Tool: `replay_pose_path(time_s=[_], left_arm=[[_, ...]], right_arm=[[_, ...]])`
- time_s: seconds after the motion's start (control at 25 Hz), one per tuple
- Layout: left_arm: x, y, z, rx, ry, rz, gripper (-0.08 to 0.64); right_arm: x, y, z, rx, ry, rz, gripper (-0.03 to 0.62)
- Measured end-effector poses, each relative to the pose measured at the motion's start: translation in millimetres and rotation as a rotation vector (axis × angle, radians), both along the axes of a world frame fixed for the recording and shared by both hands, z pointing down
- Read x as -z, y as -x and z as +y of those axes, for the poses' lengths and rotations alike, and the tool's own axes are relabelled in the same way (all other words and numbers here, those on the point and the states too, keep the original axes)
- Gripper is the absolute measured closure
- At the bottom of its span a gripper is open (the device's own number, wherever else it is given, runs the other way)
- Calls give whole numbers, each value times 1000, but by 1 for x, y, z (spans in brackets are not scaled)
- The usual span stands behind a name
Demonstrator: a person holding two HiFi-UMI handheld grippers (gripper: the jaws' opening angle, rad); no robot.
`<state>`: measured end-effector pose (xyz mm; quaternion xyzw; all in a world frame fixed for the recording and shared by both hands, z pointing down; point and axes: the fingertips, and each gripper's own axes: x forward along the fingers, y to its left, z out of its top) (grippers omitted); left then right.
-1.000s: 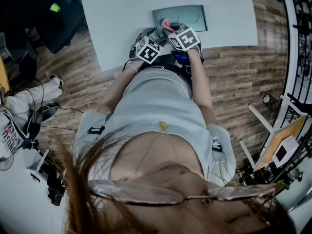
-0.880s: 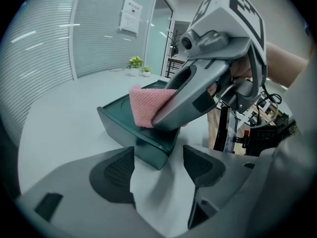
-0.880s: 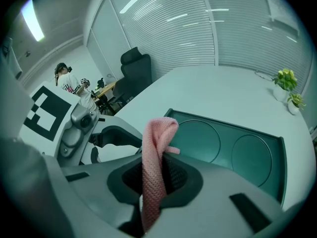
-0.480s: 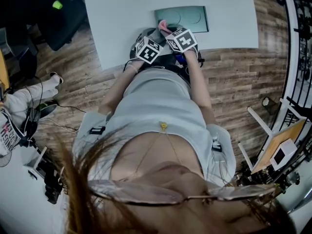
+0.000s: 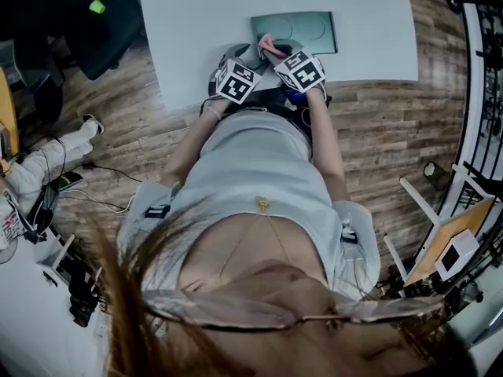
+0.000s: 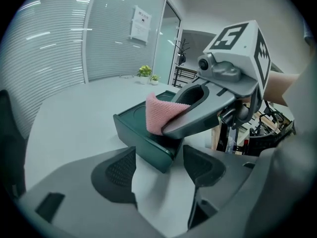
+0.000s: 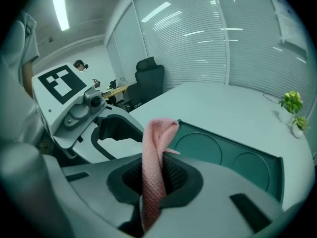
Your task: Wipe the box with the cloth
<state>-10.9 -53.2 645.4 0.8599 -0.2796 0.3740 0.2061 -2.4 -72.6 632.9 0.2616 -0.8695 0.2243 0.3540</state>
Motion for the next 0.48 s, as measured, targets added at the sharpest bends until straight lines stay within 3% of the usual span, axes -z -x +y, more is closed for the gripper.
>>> replay_pose_path(time_s=[0.24, 0.48], left_arm=[[27, 0, -14, 35, -53, 65, 249], [69, -10, -29, 81, -115, 218, 252]], right_arm=[[26, -27, -19, -60, -111, -62, 551], [56, -58, -28, -86, -264, -62, 551]])
